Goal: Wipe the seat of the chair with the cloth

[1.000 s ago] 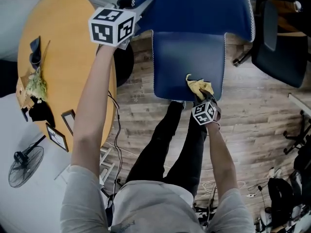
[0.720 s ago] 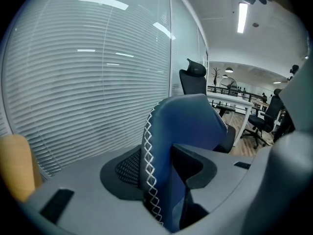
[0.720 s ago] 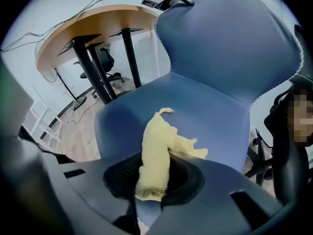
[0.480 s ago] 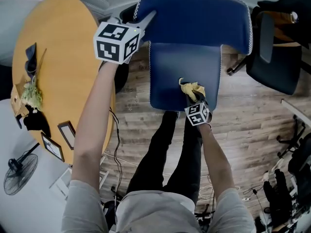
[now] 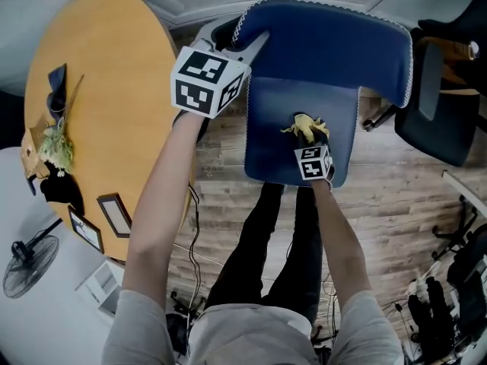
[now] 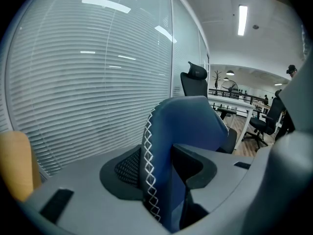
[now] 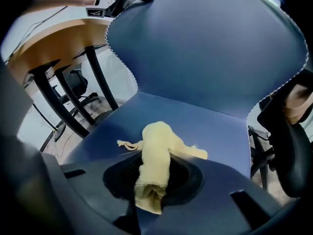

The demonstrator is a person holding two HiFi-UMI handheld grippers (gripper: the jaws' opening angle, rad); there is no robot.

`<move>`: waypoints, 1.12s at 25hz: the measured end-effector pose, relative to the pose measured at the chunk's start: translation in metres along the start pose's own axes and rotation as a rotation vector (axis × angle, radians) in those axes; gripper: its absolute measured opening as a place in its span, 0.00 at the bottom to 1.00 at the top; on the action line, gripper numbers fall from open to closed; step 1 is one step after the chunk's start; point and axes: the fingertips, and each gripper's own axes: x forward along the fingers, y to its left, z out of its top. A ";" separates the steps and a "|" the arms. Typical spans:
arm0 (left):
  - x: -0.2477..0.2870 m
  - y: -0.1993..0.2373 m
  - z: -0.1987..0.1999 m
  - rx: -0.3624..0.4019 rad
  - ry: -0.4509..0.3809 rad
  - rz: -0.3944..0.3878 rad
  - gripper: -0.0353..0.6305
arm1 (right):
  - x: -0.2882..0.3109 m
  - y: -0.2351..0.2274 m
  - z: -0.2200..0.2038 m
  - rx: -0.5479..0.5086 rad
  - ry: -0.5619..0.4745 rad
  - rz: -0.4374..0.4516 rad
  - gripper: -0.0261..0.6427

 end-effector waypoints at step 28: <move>-0.005 -0.004 -0.002 -0.010 -0.052 0.000 0.35 | 0.068 -0.005 0.132 -0.101 -0.022 -0.083 0.17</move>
